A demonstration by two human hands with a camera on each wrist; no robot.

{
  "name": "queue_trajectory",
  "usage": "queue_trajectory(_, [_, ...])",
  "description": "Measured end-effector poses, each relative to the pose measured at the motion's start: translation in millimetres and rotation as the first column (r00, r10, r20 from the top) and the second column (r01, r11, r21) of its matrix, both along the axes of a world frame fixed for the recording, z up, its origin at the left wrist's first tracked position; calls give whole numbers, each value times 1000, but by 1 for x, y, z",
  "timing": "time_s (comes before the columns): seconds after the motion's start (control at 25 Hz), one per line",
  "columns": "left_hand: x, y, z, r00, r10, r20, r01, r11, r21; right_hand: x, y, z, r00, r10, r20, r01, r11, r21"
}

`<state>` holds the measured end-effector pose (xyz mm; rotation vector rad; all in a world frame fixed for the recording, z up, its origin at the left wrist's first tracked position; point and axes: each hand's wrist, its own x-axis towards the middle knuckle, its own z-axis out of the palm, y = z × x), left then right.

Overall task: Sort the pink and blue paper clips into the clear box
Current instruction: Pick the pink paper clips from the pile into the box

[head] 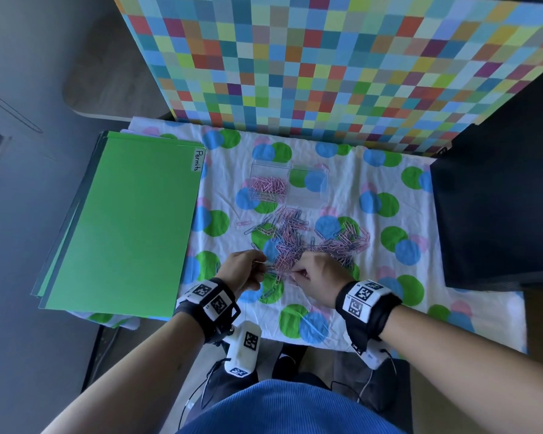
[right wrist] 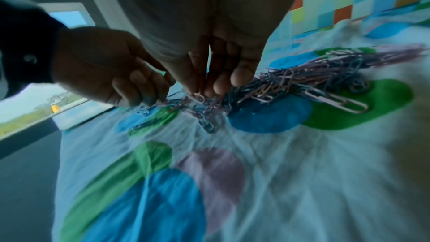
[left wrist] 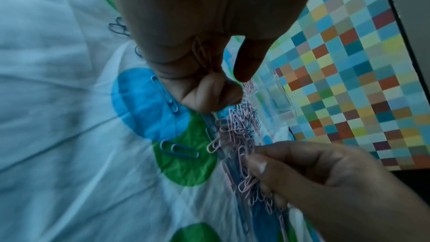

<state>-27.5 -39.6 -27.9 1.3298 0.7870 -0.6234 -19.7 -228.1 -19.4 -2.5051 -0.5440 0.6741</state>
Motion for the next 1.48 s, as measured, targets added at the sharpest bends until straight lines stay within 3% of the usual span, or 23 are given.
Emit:
queue_trajectory(0.04, [0, -1, -1, 994, -107, 30, 104, 990, 91, 1, -2, 0, 1000, -21, -6, 21, 1000, 20])
queue_trajectory(0.08, [0, -2, -3, 958, -280, 58, 258, 934, 247, 2, -4, 0, 998, -52, -20, 53, 998, 35])
queue_trajectory(0.16, [-4, -9, -4, 810, -586, 37, 462, 674, 577, 5, -7, 2, 988, -139, -73, 145, 986, 83])
queue_trajectory(0.2, [-5, -11, -3, 757, -653, 10, 483, 571, 664, 6, -8, 2, 979, -181, -98, 191, 976, 106])
queue_trajectory(0.24, [-6, -13, -3, 729, -684, 5, 482, 519, 706, 7, -9, 3, 970, -216, -113, 229, 966, 119])
queue_trajectory(0.44, [-8, -11, -7, 646, -764, 11, 470, 409, 782, 8, -14, 3, 963, -245, -109, 259, 956, 139])
queue_trajectory(0.52, [-7, -8, -5, 670, -741, 45, 460, 462, 758, 8, -15, 4, 962, -251, -110, 266, 952, 150])
queue_trajectory(0.56, [-6, -6, -4, 735, -673, 81, 445, 569, 691, 9, -15, 5, 961, -254, -114, 270, 950, 157])
queue_trajectory(0.6, [-5, -2, -3, 842, -526, 122, 383, 741, 552, 9, -15, 6, 960, -255, -115, 272, 948, 163])
queue_trajectory(0.64, [-3, 2, 0, 945, -308, 114, 256, 908, 331, 10, -15, 8, 959, -257, -115, 274, 948, 164])
queue_trajectory(0.68, [-2, 5, 4, 996, -81, 46, 78, 995, 68, 10, -14, 10, 960, -255, -114, 271, 948, 166])
queue_trajectory(0.76, [-3, 12, 11, 981, 164, -104, -186, 944, -272, 12, -11, 16, 973, -219, -77, 230, 956, 183])
queue_trajectory(0.92, [-2, 8, 16, 947, 263, -185, -321, 801, -506, 16, 11, 31, 994, -20, 105, -4, 974, 226])
queue_trajectory(1.04, [0, -2, 21, 952, 253, -173, -306, 778, -548, 19, 31, 40, 978, 160, 137, -179, 974, 138])
queue_trajectory(1.12, [3, -5, 23, 952, 261, -160, -305, 766, -566, 22, 34, 45, 969, 201, 145, -216, 971, 101])
queue_trajectory(1.32, [11, -7, 31, 956, 278, -97, -278, 746, -605, 30, 22, 55, 967, 89, 237, -126, 981, 149])
queue_trajectory(1.48, [12, -13, 33, 965, 259, -40, -231, 767, -599, 23, 24, 54, 948, 45, 315, -63, 997, 45])
